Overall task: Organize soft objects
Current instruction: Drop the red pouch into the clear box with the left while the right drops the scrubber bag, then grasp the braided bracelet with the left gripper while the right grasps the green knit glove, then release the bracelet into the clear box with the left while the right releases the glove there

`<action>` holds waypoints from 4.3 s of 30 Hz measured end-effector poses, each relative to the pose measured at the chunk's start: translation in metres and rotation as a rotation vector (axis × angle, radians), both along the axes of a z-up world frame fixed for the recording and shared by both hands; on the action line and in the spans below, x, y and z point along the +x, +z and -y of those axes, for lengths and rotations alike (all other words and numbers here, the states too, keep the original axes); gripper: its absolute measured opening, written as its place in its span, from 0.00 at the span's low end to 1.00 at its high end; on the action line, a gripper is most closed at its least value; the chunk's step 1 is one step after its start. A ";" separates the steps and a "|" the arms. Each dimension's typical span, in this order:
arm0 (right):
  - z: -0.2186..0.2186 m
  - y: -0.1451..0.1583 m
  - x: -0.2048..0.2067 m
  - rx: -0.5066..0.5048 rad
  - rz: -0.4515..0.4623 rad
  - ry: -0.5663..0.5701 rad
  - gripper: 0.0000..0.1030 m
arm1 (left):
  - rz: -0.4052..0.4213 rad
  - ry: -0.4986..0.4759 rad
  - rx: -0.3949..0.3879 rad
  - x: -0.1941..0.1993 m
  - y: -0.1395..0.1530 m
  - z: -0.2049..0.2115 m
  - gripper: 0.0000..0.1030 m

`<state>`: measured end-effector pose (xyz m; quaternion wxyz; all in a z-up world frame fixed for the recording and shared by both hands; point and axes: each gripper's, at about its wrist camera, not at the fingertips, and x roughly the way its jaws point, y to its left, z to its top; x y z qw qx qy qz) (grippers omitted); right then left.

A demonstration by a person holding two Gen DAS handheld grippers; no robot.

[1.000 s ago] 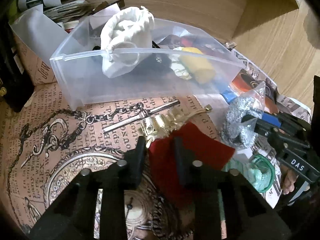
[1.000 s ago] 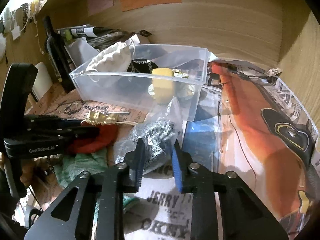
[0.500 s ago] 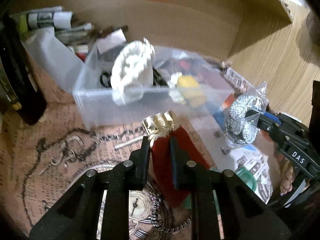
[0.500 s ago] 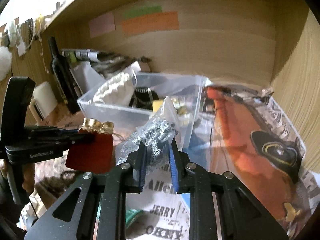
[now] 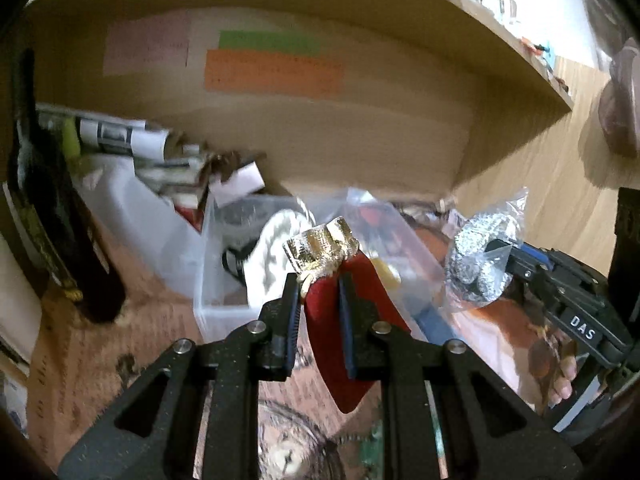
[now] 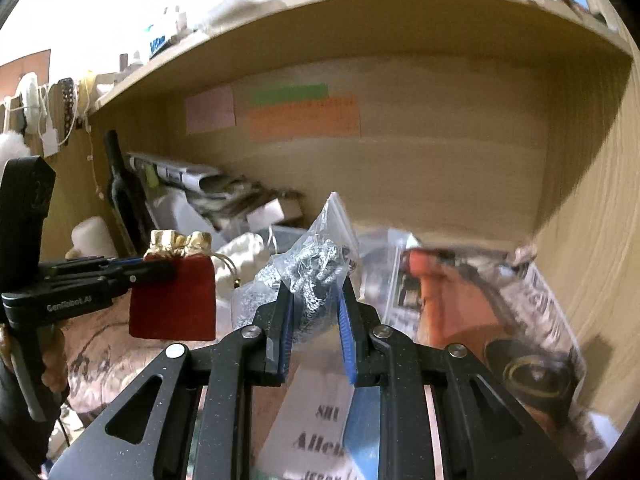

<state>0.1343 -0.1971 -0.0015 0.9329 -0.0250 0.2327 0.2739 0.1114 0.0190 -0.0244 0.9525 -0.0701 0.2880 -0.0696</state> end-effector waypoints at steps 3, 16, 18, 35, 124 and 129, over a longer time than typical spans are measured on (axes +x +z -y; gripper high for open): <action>-0.006 0.007 0.007 -0.002 0.026 -0.008 0.18 | 0.014 0.016 0.000 0.015 0.008 0.000 0.17; -0.041 -0.007 0.050 -0.093 -0.008 -0.002 0.18 | -0.052 0.052 0.069 0.077 -0.016 0.015 0.17; -0.047 -0.015 0.058 -0.111 -0.034 0.009 0.18 | -0.066 0.066 0.100 0.085 -0.024 0.016 0.17; -0.079 -0.062 0.080 -0.257 -0.152 0.066 0.19 | -0.136 0.087 0.139 0.106 -0.053 0.006 0.29; -0.015 -0.053 -0.044 -0.030 -0.129 0.068 0.17 | -0.089 0.064 0.109 -0.056 -0.061 -0.002 0.07; -0.014 -0.051 -0.039 -0.023 -0.128 0.069 0.17 | -0.137 0.044 0.087 -0.049 -0.065 -0.005 0.21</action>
